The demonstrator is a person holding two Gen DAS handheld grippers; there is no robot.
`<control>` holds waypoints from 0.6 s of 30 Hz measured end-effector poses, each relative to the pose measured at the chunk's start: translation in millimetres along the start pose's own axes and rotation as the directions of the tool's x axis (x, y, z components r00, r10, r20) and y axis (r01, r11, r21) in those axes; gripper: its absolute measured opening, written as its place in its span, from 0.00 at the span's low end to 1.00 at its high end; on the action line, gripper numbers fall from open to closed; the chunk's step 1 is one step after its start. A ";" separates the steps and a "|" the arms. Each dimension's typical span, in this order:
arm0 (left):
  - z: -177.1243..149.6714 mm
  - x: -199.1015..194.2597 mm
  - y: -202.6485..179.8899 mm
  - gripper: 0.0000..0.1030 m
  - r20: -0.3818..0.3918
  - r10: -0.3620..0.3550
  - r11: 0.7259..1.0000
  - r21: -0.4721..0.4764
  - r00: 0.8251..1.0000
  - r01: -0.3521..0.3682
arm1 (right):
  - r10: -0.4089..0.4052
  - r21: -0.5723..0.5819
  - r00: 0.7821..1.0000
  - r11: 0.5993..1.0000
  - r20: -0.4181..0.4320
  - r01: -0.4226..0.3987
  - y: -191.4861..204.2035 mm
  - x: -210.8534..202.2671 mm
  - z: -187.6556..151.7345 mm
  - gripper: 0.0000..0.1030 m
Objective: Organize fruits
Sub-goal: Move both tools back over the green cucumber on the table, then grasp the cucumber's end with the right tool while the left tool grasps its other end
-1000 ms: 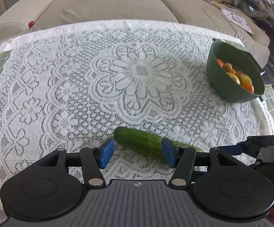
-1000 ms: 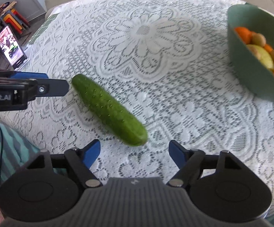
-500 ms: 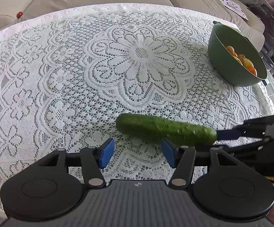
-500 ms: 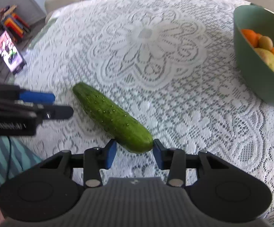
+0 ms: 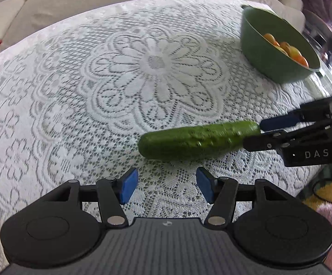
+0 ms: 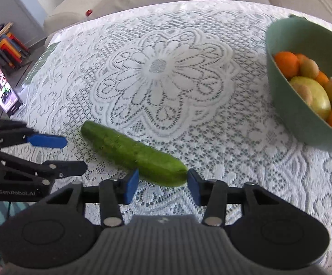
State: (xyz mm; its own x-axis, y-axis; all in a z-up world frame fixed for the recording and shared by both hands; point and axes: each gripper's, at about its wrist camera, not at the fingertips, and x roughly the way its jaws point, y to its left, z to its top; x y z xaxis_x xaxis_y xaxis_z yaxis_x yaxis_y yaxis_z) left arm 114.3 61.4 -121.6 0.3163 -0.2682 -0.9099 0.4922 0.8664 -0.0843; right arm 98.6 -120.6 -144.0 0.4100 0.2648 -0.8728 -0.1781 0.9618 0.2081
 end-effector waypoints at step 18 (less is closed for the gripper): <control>33.0 35.7 -4.3 0.73 -0.063 0.003 0.948 0.317 0.998 0.017 | 0.009 -0.121 0.999 0.993 -0.045 -0.014 -1.3 18.1 4.8 0.60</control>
State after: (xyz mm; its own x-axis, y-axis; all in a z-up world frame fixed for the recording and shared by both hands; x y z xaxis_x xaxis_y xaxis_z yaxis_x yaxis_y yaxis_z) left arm 150.3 34.2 -140.3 0.2660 -0.2388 -0.9339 0.7295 0.6831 0.0331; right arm 110.6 -116.7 -158.0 0.3681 0.2701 -0.8897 -0.2905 0.9424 0.1660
